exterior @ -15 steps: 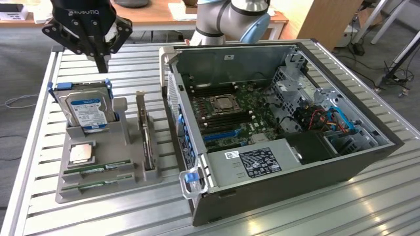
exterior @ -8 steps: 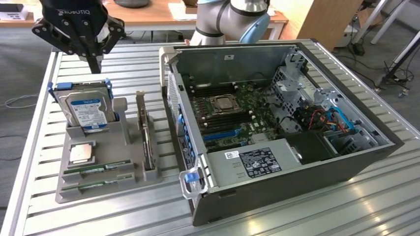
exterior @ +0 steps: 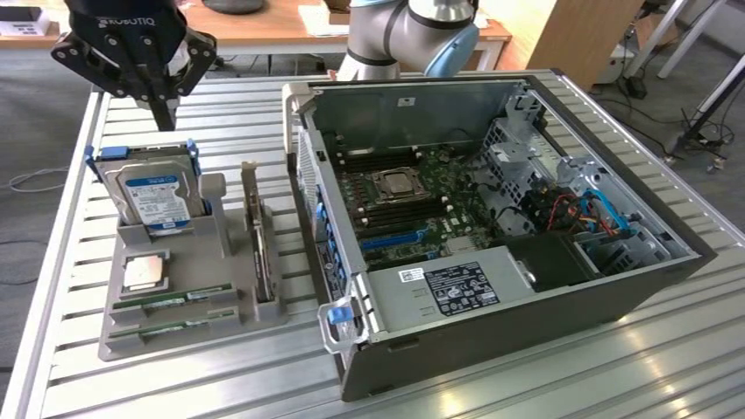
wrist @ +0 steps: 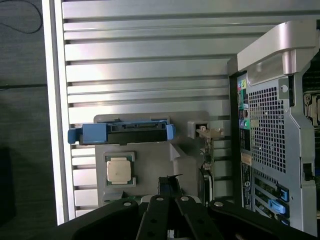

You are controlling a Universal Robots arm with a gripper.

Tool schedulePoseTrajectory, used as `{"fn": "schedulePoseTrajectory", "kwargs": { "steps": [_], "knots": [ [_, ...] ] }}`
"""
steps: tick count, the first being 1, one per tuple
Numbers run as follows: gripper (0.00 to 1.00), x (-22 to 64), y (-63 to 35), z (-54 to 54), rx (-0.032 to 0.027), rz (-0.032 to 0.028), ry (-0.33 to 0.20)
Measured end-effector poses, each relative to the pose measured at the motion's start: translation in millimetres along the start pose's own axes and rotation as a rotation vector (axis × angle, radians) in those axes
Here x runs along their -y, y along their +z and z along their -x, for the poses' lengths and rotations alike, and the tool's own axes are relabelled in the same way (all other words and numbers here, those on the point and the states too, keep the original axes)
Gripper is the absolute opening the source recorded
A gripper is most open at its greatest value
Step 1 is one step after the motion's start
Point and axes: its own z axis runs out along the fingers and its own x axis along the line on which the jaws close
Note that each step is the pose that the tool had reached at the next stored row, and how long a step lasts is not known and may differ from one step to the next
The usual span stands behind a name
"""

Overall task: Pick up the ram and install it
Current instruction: 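Reach for the ram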

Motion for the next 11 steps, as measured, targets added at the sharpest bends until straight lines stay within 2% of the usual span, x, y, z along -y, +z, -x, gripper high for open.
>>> {"fn": "schedulePoseTrajectory", "kwargs": {
  "steps": [11],
  "knots": [
    [0.11, 3.5, -0.2, 0.4, -0.0001, -0.0001, 0.0]
  ]
}}
